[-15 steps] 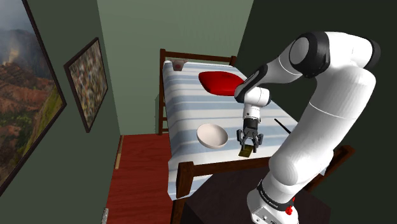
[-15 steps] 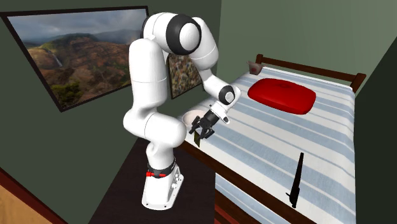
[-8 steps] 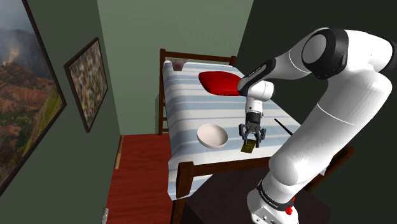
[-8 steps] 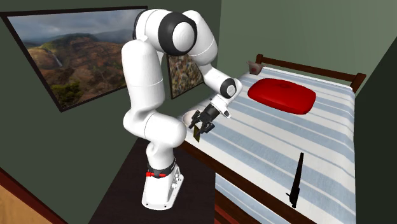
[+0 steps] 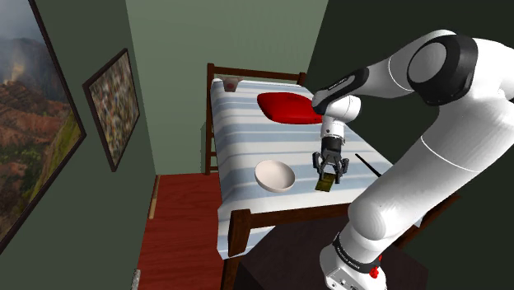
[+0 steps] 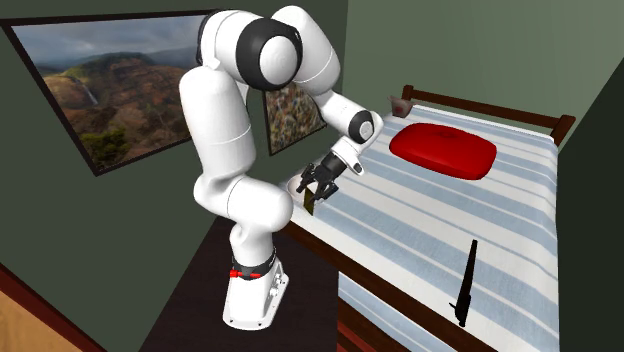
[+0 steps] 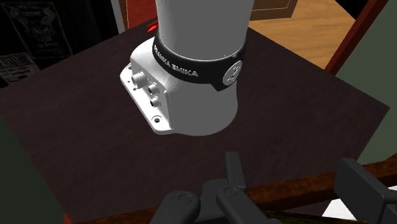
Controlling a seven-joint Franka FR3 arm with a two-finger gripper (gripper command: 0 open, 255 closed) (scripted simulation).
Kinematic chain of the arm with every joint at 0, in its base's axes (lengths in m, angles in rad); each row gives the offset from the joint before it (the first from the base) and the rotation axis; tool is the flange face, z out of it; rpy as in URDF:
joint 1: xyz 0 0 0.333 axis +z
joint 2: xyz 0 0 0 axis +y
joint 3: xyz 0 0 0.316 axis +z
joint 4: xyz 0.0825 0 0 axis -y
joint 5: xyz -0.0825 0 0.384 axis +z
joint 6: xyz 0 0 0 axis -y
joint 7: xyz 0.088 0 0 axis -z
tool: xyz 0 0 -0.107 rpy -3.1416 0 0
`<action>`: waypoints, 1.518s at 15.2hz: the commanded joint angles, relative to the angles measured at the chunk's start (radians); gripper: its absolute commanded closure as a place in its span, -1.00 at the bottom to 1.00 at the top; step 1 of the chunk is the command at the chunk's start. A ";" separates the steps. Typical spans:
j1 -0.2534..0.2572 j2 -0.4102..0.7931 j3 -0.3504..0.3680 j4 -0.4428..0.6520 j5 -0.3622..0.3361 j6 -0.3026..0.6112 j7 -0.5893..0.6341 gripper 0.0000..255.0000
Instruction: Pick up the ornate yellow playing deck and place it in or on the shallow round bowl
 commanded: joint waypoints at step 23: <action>0.112 0.412 0.135 0.565 0.300 -0.149 0.147 1.00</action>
